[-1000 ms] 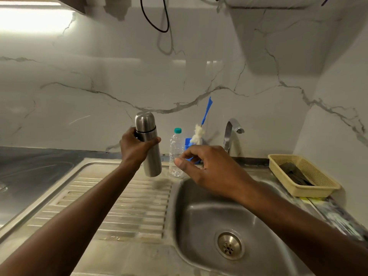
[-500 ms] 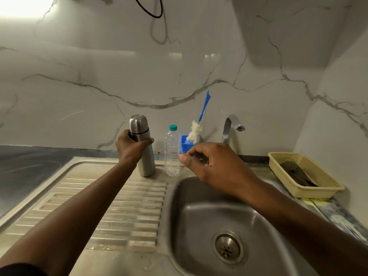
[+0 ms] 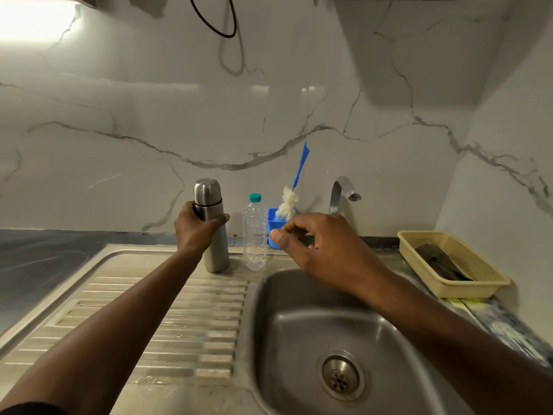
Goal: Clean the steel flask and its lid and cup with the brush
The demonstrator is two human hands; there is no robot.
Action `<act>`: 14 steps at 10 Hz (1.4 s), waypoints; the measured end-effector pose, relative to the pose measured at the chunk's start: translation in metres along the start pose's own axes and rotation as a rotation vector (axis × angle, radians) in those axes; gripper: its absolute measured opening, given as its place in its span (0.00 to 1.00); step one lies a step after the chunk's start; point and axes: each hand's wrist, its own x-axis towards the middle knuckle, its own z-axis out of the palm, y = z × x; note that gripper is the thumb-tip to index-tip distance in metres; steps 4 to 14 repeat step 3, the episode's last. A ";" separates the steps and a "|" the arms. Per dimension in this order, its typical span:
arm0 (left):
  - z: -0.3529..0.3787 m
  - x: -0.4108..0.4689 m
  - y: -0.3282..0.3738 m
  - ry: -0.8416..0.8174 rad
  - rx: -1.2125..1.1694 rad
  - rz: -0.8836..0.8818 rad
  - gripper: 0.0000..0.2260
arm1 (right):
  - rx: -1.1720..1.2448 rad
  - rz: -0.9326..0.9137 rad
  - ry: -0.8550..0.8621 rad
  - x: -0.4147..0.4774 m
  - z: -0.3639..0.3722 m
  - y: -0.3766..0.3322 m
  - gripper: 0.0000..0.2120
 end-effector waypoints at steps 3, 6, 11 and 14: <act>-0.030 -0.047 0.039 0.050 0.102 0.251 0.31 | -0.019 -0.018 0.057 -0.016 -0.027 -0.030 0.19; -0.030 -0.047 0.039 0.050 0.102 0.251 0.31 | -0.019 -0.018 0.057 -0.016 -0.027 -0.030 0.19; -0.030 -0.047 0.039 0.050 0.102 0.251 0.31 | -0.019 -0.018 0.057 -0.016 -0.027 -0.030 0.19; -0.030 -0.047 0.039 0.050 0.102 0.251 0.31 | -0.019 -0.018 0.057 -0.016 -0.027 -0.030 0.19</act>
